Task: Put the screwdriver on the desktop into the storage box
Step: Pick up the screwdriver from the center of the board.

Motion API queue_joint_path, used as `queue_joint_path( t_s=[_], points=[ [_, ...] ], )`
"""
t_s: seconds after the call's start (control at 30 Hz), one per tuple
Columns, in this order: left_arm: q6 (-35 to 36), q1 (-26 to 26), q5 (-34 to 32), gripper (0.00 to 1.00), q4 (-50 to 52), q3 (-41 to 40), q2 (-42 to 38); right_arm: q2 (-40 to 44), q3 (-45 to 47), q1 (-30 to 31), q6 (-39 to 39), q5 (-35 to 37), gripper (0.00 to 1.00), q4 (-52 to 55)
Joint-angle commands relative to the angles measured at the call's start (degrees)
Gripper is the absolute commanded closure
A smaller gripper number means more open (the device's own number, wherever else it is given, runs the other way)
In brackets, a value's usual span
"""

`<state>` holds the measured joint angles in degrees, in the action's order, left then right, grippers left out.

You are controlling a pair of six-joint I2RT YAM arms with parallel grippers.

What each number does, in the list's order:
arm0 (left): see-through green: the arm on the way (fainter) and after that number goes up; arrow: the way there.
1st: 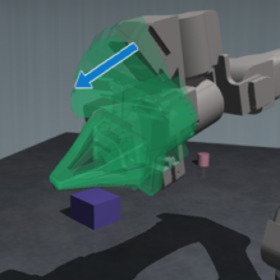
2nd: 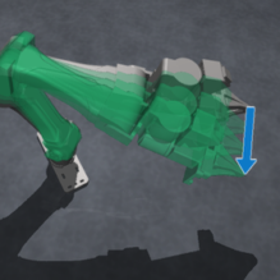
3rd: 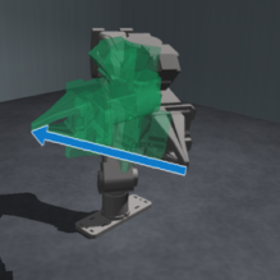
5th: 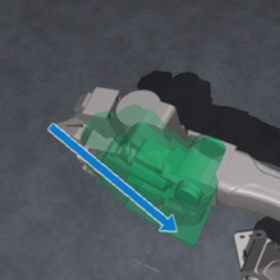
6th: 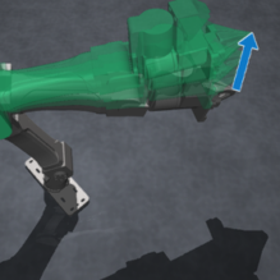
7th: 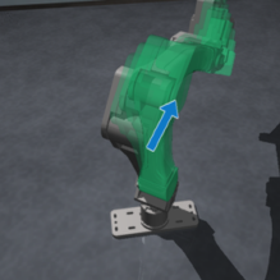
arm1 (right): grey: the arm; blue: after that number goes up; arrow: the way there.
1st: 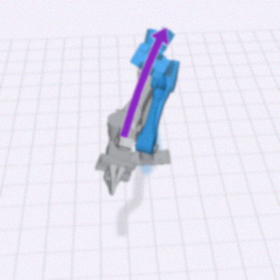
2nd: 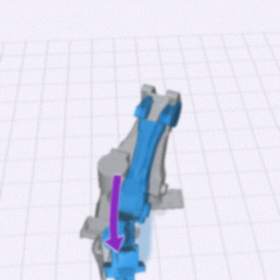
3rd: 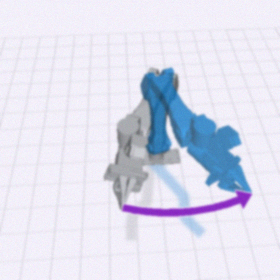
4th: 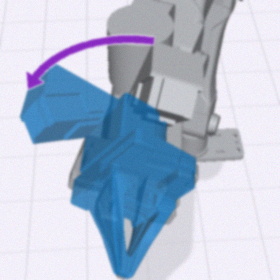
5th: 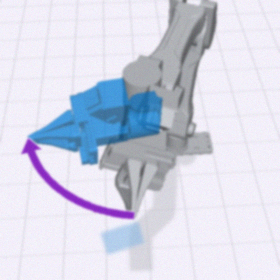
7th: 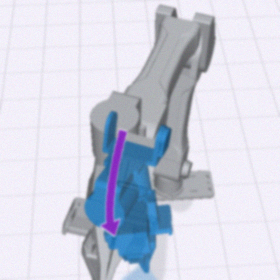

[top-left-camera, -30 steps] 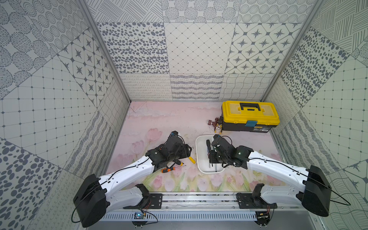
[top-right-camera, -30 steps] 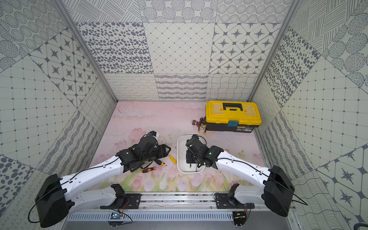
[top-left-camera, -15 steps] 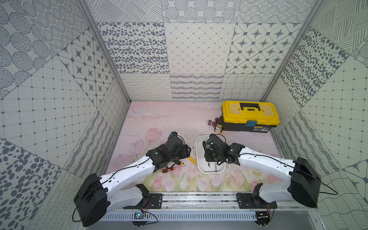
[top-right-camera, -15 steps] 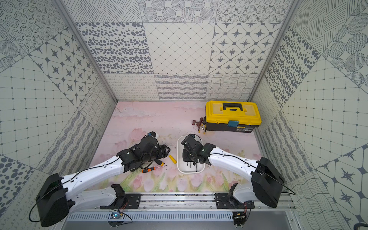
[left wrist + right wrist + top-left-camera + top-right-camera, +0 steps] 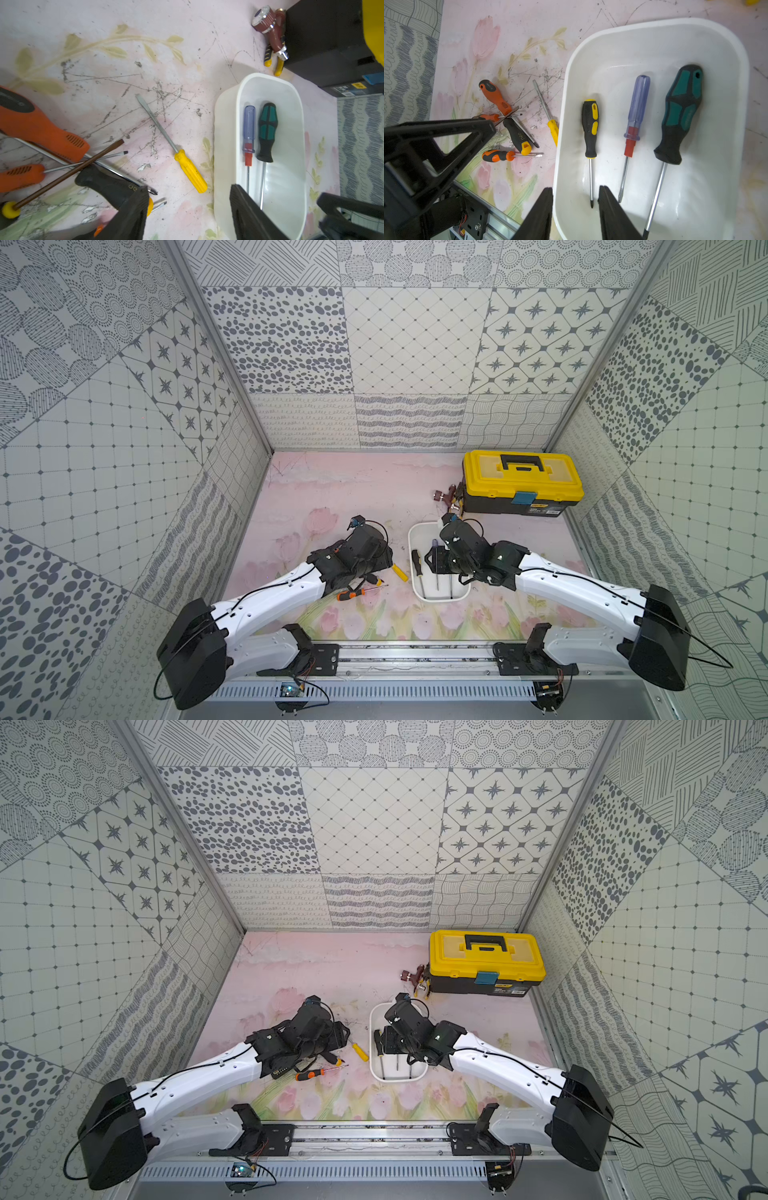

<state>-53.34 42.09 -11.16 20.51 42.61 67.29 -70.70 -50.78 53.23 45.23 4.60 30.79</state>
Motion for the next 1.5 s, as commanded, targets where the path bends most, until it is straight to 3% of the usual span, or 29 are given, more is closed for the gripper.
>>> queue_joint_path(
  t_s=[0.0,0.13,0.33,0.73,0.97,1.13,1.3,1.47],
  points=[
    [-5.13,-2.79,-7.30,0.33,11.00,1.21,0.95,1.09,0.81,0.89,-0.99,0.76,0.62,-0.43],
    [-6.59,-5.78,-5.38,0.34,11.65,0.37,1.14,0.80,0.83,1.11,-1.00,0.43,0.63,-0.45],
    [-6.92,-6.18,-4.66,0.37,11.44,0.39,0.86,0.78,1.13,1.33,-0.99,0.58,0.64,-0.46],
    [-5.38,0.30,-6.57,0.41,18.00,0.73,3.55,2.12,1.28,1.28,-1.07,1.38,0.66,0.34],
    [-0.09,1.33,-1.85,0.38,10.81,-1.03,1.19,0.93,0.45,1.08,-1.45,1.78,0.65,0.42],
    [-1.38,1.33,-0.72,0.40,7.22,5.13,8.26,0.60,-0.06,1.08,-1.38,1.47,0.66,0.66],
    [-2.79,1.41,0.96,0.53,8.70,12.26,18.07,1.98,-0.04,1.08,-1.35,2.32,0.66,2.02],
    [-7.01,1.33,2.18,0.56,8.26,12.71,22.80,3.62,0.33,1.08,-1.31,2.88,0.66,2.36]
  ],
)
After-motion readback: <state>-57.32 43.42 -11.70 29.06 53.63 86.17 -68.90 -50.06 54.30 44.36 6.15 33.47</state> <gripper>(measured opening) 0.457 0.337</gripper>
